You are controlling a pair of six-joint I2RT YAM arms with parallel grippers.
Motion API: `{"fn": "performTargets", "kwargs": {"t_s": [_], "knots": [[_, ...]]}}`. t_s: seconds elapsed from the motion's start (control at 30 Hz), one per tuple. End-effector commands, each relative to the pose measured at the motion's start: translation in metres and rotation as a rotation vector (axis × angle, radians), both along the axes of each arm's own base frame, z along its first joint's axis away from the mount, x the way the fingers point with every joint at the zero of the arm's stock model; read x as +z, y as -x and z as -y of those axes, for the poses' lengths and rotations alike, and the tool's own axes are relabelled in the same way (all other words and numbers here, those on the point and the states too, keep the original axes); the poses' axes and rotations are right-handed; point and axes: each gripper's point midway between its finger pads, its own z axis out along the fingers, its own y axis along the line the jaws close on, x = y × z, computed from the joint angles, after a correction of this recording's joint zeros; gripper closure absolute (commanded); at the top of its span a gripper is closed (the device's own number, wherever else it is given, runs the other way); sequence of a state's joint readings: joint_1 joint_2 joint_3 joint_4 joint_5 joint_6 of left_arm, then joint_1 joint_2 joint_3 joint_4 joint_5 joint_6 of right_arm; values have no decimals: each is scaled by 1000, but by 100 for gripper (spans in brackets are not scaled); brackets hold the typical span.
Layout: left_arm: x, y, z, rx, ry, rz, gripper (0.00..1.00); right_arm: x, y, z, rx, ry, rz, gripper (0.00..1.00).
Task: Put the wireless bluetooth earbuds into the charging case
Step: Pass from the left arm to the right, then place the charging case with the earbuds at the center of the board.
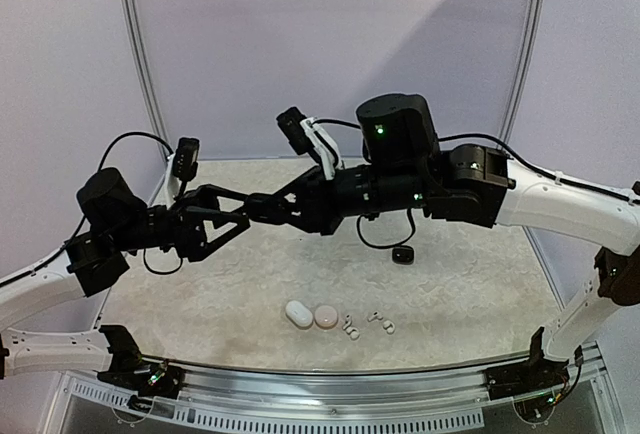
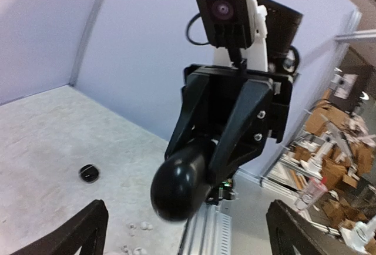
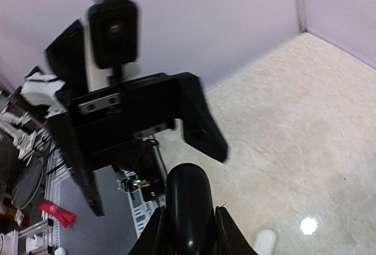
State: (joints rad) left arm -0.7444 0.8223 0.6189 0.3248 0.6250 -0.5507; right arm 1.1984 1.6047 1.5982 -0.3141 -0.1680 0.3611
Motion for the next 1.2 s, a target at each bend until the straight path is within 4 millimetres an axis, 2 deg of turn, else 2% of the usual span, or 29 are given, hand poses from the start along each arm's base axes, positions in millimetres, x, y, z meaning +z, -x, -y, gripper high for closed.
{"fn": "performTargets", "kwargs": {"t_s": [0.0,0.13,0.2,0.23,0.3,0.47,0.6,0.73,0.87,0.93,1.07,1.17], "knots": [[-61,-60,-30,366,-181,-170,1,-65,-83,52,-280,188,-241,100],[-116,-86,-65,565,-317,-298,1,-125,-127,79,-354,312,-408,100],[-133,-91,-77,608,-355,-314,1,-143,-144,87,-357,335,-484,100],[-139,-92,-80,620,-367,-314,1,-150,-152,90,-362,341,-509,100],[-146,-94,-84,632,-380,-302,1,-176,-163,94,-361,398,-565,100],[-161,-94,-87,639,-408,-273,1,-233,-174,86,-267,457,-679,100],[-170,-93,-94,665,-423,-267,1,-267,-184,84,-260,460,-746,100],[-170,-90,-95,662,-419,-257,1,-295,-192,89,-274,449,-814,100],[-171,-91,-99,679,-424,-246,1,-312,-197,92,-267,442,-861,96],[-171,-92,-100,685,-429,-244,1,-323,-198,97,-274,465,-883,86],[-170,-95,-101,697,-433,-239,1,-333,-202,105,-289,494,-904,60],[-169,-95,-101,696,-431,-237,1,-335,-208,109,-308,544,-884,52]]}}
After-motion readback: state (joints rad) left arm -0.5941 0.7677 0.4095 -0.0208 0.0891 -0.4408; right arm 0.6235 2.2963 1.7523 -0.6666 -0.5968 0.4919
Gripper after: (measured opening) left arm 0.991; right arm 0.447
